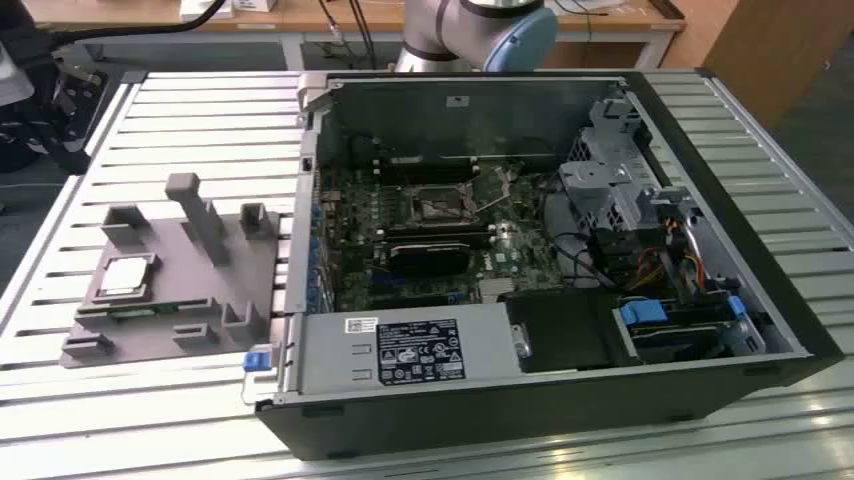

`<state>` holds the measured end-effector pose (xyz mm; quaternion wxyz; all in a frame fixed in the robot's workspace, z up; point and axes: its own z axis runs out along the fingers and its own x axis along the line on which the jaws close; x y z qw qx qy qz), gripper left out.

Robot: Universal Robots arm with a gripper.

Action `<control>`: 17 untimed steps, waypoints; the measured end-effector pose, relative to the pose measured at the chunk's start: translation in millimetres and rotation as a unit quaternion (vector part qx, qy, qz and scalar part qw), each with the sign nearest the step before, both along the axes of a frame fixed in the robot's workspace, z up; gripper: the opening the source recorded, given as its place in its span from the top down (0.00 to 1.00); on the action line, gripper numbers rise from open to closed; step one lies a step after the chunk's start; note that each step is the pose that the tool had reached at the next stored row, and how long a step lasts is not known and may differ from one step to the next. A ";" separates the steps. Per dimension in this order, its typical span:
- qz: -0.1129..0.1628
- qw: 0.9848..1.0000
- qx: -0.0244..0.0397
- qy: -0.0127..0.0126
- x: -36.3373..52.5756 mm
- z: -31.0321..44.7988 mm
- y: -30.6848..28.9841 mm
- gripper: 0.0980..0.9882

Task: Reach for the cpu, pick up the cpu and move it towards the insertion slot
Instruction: 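Reach for the cpu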

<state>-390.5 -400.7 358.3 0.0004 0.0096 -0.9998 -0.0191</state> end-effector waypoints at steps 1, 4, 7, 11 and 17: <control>0.000 1.000 0.000 0.000 0.0 0.0 0.0 0.99; 0.000 1.000 0.000 0.000 0.0 0.0 0.0 0.99; 0.000 1.000 0.000 0.000 -0.6 0.0 0.0 0.99; 0.000 1.000 0.000 0.000 -3.0 -0.3 0.0 0.99; 0.000 1.000 0.000 0.000 -12.0 -2.0 -0.5 0.99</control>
